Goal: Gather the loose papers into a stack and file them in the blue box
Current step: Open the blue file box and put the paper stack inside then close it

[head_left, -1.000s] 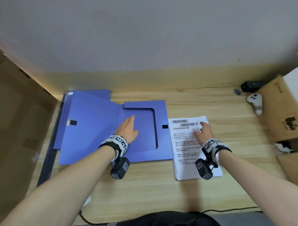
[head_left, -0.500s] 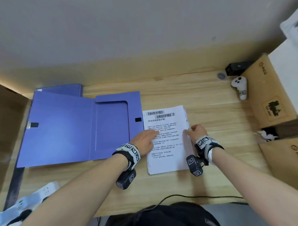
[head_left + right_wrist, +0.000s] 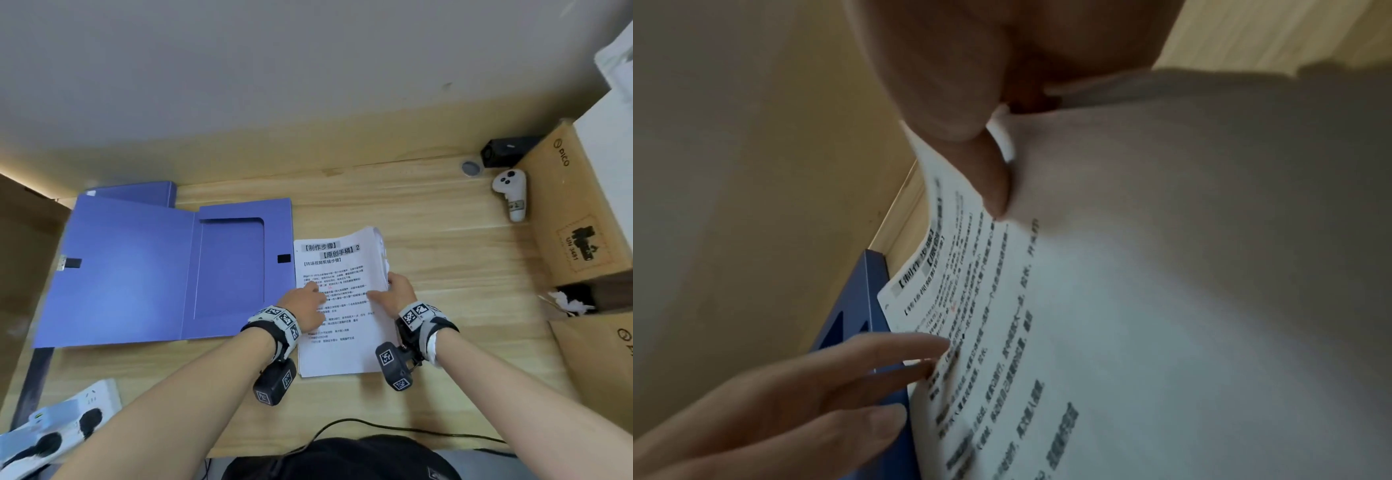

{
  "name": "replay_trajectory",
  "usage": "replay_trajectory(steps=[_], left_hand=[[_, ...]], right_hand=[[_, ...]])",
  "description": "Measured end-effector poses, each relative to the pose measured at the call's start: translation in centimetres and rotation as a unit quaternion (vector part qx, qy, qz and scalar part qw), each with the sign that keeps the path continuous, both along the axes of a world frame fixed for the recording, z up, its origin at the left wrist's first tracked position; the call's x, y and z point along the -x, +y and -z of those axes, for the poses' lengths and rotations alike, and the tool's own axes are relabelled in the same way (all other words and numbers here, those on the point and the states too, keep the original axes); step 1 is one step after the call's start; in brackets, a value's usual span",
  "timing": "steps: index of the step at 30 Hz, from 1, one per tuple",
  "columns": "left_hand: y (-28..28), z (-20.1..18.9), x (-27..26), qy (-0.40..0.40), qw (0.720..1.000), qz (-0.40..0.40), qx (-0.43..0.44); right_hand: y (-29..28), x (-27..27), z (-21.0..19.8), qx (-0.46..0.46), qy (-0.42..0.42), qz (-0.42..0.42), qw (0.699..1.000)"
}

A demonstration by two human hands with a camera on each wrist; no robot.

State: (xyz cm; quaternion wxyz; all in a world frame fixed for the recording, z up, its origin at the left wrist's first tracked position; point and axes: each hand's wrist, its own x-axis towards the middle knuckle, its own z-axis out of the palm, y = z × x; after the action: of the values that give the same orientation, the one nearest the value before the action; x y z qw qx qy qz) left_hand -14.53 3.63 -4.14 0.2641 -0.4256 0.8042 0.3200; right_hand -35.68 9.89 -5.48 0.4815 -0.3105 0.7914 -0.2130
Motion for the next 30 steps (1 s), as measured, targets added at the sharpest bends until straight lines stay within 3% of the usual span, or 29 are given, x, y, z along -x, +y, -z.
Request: replay_trajectory(steps=[3,7,16,18,22,24,30], left_hand=[[-0.1,-1.0,-0.4,0.074,0.987,-0.128,-0.067],[-0.4,-2.5,-1.4,0.156,0.943,-0.284,-0.072],[-3.9,-5.1,-5.1,0.203,0.886,-0.402,-0.113],[-5.0,-5.7,-6.4,0.23,0.854,-0.445,-0.143],[-7.0,-5.0,-9.7,0.294,0.738,-0.566,-0.22],[-7.2,-4.9,-11.6,0.31,0.706,-0.587,-0.246],[-6.2,-4.3,-17.6,0.335,0.707,-0.598,-0.175]], right_hand=[[-0.2,0.5,-1.3,0.025,-0.017,0.027,0.999],[-0.8,1.8,-3.4,0.039,-0.038,0.057,0.997],[-4.1,-0.8,-8.0,0.099,-0.111,0.134,0.98],[-5.0,-2.4,-8.8,0.114,-0.133,0.152,0.973],[-7.1,-6.2,-9.1,0.134,-0.156,0.155,0.966],[-8.0,-8.5,-8.6,0.141,-0.158,0.151,0.966],[-10.3,-15.5,-5.8,0.141,-0.157,0.118,0.97]])
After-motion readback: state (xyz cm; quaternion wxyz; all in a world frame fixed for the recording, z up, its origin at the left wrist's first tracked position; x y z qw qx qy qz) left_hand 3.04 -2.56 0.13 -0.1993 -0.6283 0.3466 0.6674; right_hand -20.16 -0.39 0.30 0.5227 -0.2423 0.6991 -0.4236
